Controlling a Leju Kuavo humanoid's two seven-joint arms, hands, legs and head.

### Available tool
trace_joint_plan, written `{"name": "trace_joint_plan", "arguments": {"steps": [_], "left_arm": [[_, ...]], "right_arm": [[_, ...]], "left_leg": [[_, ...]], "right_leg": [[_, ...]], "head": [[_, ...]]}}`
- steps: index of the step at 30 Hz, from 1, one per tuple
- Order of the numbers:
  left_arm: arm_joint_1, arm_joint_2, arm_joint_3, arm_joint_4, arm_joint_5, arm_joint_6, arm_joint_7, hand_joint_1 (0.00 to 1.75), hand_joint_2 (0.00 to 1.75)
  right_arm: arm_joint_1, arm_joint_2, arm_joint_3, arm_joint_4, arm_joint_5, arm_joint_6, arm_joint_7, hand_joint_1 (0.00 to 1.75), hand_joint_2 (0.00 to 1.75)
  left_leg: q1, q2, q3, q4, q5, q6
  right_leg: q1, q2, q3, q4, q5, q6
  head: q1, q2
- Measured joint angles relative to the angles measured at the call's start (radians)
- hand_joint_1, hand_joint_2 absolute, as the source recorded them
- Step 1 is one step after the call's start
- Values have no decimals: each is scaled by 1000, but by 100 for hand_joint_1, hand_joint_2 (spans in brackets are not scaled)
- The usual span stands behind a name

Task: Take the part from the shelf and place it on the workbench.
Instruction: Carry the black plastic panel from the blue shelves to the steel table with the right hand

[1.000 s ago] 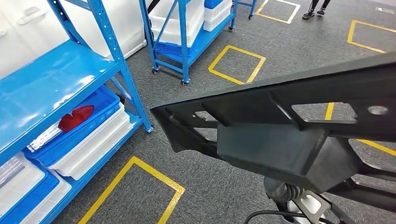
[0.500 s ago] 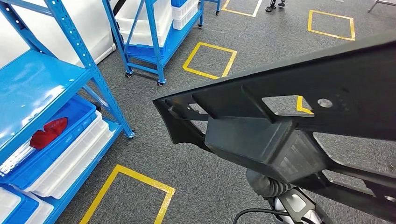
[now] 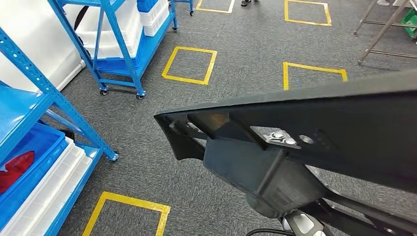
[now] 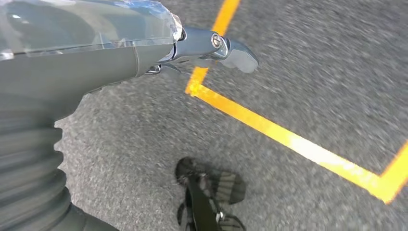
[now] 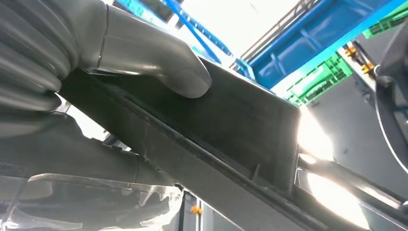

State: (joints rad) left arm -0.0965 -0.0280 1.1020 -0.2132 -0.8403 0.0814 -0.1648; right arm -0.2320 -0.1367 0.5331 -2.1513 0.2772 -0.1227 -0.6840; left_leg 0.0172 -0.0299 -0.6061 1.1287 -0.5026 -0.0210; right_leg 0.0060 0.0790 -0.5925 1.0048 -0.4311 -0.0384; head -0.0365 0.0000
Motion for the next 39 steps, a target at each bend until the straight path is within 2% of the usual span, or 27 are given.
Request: {"name": "trace_joint_plan", "arguments": {"steps": [1, 3, 5, 6, 7, 9, 11, 12, 13, 16, 18, 20, 22, 23, 25, 26, 27, 28, 29, 31, 32, 33, 34, 35, 36, 37, 39], "left_arm": [[-2, -2, 0, 0, -1, 0, 0, 0, 175], [-4, -5, 0, 0, -6, -1, 2, 0, 175], [-8, -8, 0, 0, -14, -1, 6, 0, 175], [-9, -10, 0, 0, -17, -1, 7, 0, 175], [-10, -12, 0, 0, -19, 0, 8, 0, 175], [-7, -14, 0, 0, -20, 4, 9, 0, 175], [-1, -14, 1, 0, -17, 7, 10, 0, 175], [0, -15, 1, 0, -15, 8, 11, 0, 175], [0, -15, 2, 0, -14, 8, 12, 0, 175], [-1, -19, 4, 0, -8, 11, 17, 0, 175], [-2, -23, 7, 0, -4, 11, 20, 0, 175], [-3, -29, 11, 0, 0, 10, 22, 0, 175], [-6, -36, 16, 0, 1, 6, 23, 0, 175], [-6, -39, 18, 1, 2, 5, 23, 0, 175], [-1, -46, 22, 1, 3, 6, 27, 0, 175], [2, -47, 22, 1, 3, 8, 30, 0, 175], [4, -48, 23, 1, 3, 11, 34, 0, 175], [4, -49, 24, 1, 3, 15, 37, 0, 175], [4, -49, 25, 1, 6, 19, 41, 0, 175], [3, -48, 30, 1, 13, 27, 47, 0, 175], [3, -47, 35, 1, 17, 31, 50, 0, 175], [3, -47, 39, 1, 19, 34, 52, 0, 175], [3, -45, 42, 1, 21, 36, 54, 0, 175], [2, -44, 45, 1, 22, 38, 56, 0, 175], [1, -42, 47, 1, 23, 39, 57, 0, 175], [0, -40, 47, 1, 24, 40, 57, 0, 175], [0, -38, 50, 1, 27, 39, 55, 0, 175]], "right_arm": [[-1, -3, 4, -5, -4, -7, 0, 175, 175], [-5, -11, 16, -14, -19, -18, 0, 175, 175], [-10, -18, 23, -23, -50, -10, 0, 175, 175], [-14, -21, 25, -28, -66, 2, 0, 175, 175], [-19, -23, 25, -33, -79, 14, 0, 175, 175], [-31, -24, 27, -37, -97, 39, 0, 175, 175], [-37, -24, 27, -37, -112, 67, 0, 175, 175], [-39, -24, 27, -36, -119, 83, 0, 175, 175], [-42, -24, 26, -35, -128, 100, 0, 175, 175], [-58, -22, 19, -30, -157, 145, 0, 175, 175], [-66, -16, 9, -25, -171, 170, 0, 175, 175], [-68, -7, -1, -18, -182, 194, 0, 175, 175], [-68, 5, -12, -11, -193, 214, 0, 175, 175], [-68, 14, -17, -6, -198, 220, 0, 175, 175], [-67, 31, -25, 6, -203, 227, 0, 175, 175], [-66, 38, -28, 13, -204, 229, 0, 175, 175], [-65, 44, -30, 20, -205, 229, 0, 175, 175], [-65, 48, -33, 26, -205, 229, 0, 175, 175], [-65, 52, -37, 32, -205, 229, 0, 175, 175], [-65, 58, -42, 41, -205, 229, 0, 175, 175], [-64, 61, -44, 44, -205, 229, 0, 175, 175], [-63, 63, -47, 47, -206, 229, 0, 175, 175], [-60, 64, -50, 49, -207, 230, 0, 175, 175], [-56, 65, -54, 51, -207, 231, 0, 175, 175], [-52, 65, -57, 51, -206, 232, 0, 175, 175], [-49, 66, -60, 52, -205, 233, 0, 175, 175], [-47, 67, -63, 54, -202, 234, 0, 175, 175]], "left_leg": [[1, -24, 25, -63, 27, 4], [-2, -55, 48, -123, 42, 10], [-4, -37, 51, -130, 46, 18], [-3, -25, 55, -136, 49, 24], [-2, -12, 58, -141, 52, 30], [-4, 16, 62, -148, 55, 39], [-6, 43, 62, -147, 53, 41], [-7, 56, 61, -146, 51, 40], [-7, 69, 62, -145, 49, 38], [-9, 97, 66, -137, 40, 27], [-12, 111, 69, -135, 35, 15], [-12, 125, 73, -136, 31, 3], [-7, 106, 66, -111, 10, -7], [-5, 85, 49, -70, -16, -10], [-3, 48, -13, 65, -83, -12], [-3, 41, -45, 128, -104, -12], [-3, 38, -64, 162, -108, -11], [-4, 36, -65, 155, -90, -9], [-4, 30, -47, 109, -56, -6], [-3, -11, 15, -35, 16, 3], [-3, -32, 38, -88, 34, 6], [-4, -47, 50, -117, 41, 9], [-5, -49, 53, -125, 39, 11], [-7, -39, 54, -127, 40, 14], [-7, -27, 57, -132, 44, 20], [-6, -15, 59, -138, 48, 26], [-4, 12, 63, -148, 54, 37]], "right_leg": [[0, 12, -2, 3, -1, 3], [-5, 35, -10, 6, 1, 15], [-10, 54, -16, 6, 5, 29], [-10, 42, -20, 13, 0, 34], [-8, 18, -32, 37, -15, 38], [-9, -45, -83, 144, -73, 45], [-15, -68, -143, 263, -119, 53], [-19, -71, -154, 284, -119, 55], [-21, -76, -144, 265, -101, 57], [-21, -122, -39, 71, -22, 54], [-13, -138, -9, 12, -12, 44], [-9, -119, -11, 11, -10, 31], [-12, -102, -9, 4, -6, 17], [-14, -93, -7, 0, -3, 11], [-12, -72, -7, -1, -2, 4], [-10, -59, -7, -1, -2, 2], [-8, -47, -7, 0, -1, 2], [-6, -34, -7, 0, -1, 2], [-5, -21, -5, 1, -1, 2], [-4, 2, -5, 5, -1, 5], [-4, 13, -7, 7, -1, 9], [-6, 22, -11, 8, 0, 15], [-8, 33, -14, 8, 3, 22], [-11, 43, -17, 6, 6, 29], [-12, 42, -19, 9, 5, 35], [-10, 27, -27, 22, -4, 39], [-8, -28, -69, 110, -56, 45]], "head": [[0, 0], [0, 0], [0, 0], [0, 0], [0, 0], [0, 0], [0, 0], [0, 0], [0, 0], [0, 0], [0, 0], [0, 0], [0, 0], [0, 0], [0, 0], [0, 0], [0, 0], [0, 0], [0, 0], [0, 0], [0, 0], [0, 0], [0, 0], [0, 0], [0, 0], [0, 0], [0, 0]]}}
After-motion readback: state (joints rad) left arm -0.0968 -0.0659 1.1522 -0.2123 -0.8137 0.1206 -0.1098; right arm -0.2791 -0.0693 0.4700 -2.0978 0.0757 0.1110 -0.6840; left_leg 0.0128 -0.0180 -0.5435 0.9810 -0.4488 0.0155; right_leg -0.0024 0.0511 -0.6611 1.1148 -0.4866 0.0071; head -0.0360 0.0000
